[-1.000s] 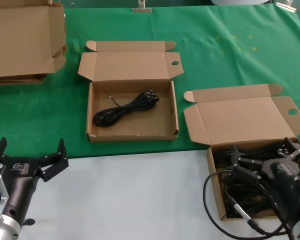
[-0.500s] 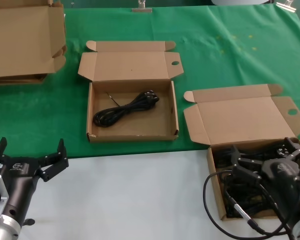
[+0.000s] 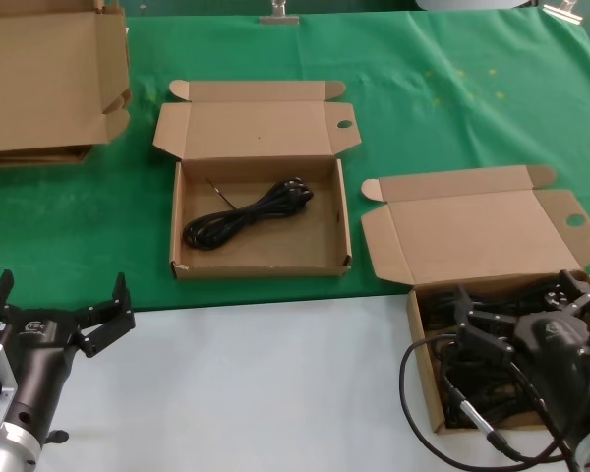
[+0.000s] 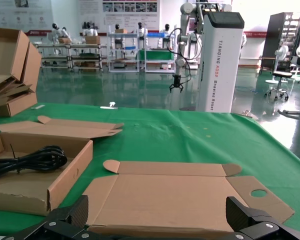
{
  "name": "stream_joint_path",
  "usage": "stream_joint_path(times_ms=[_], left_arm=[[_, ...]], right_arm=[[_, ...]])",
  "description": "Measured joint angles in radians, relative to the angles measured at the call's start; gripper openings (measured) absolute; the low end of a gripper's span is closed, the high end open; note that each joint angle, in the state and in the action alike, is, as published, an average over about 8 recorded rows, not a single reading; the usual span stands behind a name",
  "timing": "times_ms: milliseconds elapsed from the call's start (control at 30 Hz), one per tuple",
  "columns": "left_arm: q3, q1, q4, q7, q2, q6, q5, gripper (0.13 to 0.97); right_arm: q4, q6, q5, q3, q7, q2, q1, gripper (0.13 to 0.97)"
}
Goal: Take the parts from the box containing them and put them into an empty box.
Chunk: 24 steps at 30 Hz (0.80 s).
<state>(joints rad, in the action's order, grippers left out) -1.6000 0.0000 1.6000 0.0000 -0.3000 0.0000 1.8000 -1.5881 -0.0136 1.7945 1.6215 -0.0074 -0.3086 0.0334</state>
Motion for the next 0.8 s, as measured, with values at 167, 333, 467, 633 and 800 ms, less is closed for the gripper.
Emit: stream_joint_path(times_ms=[167,333,467,633,800], left_arm=[[0.000,0.000,0.000,0.000,0.000,0.000,0.000,0.966],[0.000,0.000,0.000,0.000,0.000,0.000,0.000,0.966],[0.000,0.000,0.000,0.000,0.000,0.000,0.000,0.966],[0.000,0.000,0.000,0.000,0.000,0.000,0.000,0.966],[0.000,0.000,0.000,0.000,0.000,0.000,0.000,0.966]], right_arm=[[0.000,0.000,0.000,0.000,0.000,0.000,0.000,0.966],[0.000,0.000,0.000,0.000,0.000,0.000,0.000,0.966],[0.000,0.000,0.000,0.000,0.000,0.000,0.000,0.966],[0.000,0.000,0.000,0.000,0.000,0.000,0.000,0.966],[0.000,0.000,0.000,0.000,0.000,0.000,0.000,0.966]])
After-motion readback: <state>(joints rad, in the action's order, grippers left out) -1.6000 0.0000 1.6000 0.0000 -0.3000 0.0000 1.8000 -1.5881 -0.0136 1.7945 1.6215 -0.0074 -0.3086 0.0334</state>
